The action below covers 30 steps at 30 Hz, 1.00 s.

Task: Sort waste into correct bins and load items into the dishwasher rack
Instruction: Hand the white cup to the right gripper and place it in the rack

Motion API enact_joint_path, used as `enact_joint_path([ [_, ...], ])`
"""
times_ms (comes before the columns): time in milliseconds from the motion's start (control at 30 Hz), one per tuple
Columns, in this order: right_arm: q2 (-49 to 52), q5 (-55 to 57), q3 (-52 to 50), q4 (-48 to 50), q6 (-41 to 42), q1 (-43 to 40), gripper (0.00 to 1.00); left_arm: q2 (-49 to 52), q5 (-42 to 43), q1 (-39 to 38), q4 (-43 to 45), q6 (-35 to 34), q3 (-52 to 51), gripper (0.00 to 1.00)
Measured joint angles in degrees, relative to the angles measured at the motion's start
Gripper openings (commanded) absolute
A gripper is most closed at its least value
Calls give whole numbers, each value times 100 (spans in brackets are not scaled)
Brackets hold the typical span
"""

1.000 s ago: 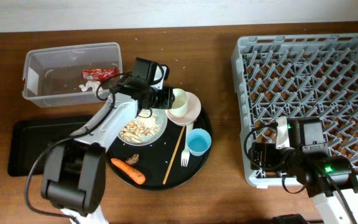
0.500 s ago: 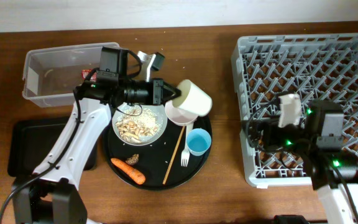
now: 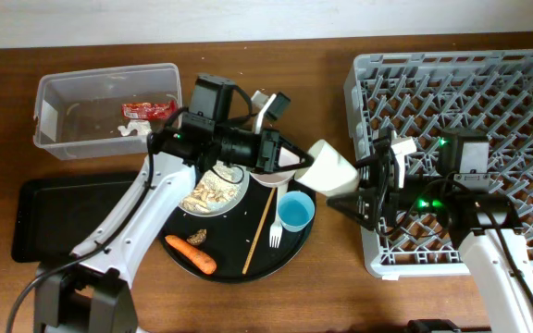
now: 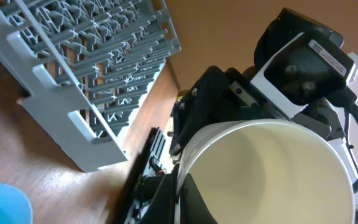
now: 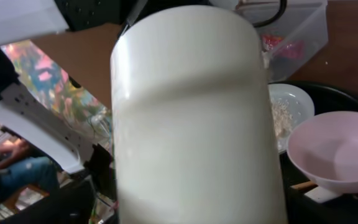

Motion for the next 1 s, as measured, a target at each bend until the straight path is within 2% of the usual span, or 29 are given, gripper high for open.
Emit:
enact_joint_path([
  [67,0,81,0,22,11,0,61,0,35,-2,2,-39,0,1],
  [100,2,120,0,101,9,0,59,0,44,-2,0,-44,0,1],
  [167,4,120,-2,195,31,0,56,0,61,2,31,-39,0,19],
  [233,4,328,0,254,68,4,51,0,-28,-2,7,-79,0,21],
  [300,-9,1609,15,63,706,-26,47,15,-684,-2,-216,74,-2,26],
  [333,-11,2074,15,20,911,-111,47,20,-1735,105,-1003,334,9,26],
  [367,-2,2951,398,-1482,984,-369,47,20,-2308,225,-1499,433,44,26],
  [400,-4,3609,782,-2249,1099,-686,46,-11,-2900,551,-2146,575,20,26],
  [433,15,4225,1255,-2811,1163,-1049,46,-13,-3554,1084,-2463,702,-4,26],
  [500,31,5007,1958,-3440,1244,-1698,47,-52,-4242,1600,-2706,879,-4,26],
  [533,52,5488,2238,-3657,1314,-2146,47,-142,-4614,1788,-2883,1005,-4,26],
  [633,411,6393,2367,-3827,1611,-3132,47,-437,-5027,1902,-3003,1161,-4,26],
  [800,1665,6819,2367,-3836,1703,-3926,47,-487,-5154,1902,-3075,1217,-4,25],
  [833,1840,6841,2367,-3805,1749,-3989,55,-487,-5163,1902,-3075,1217,-4,26],
  [900,2131,6876,2367,-3757,1821,-4065,99,-487,-5176,1902,-3084,1217,-4,25],
  [1000,2352,6686,2367,-3604,1858,-4070,99,-487,-5178,1902,-3097,1222,-4,33],
])
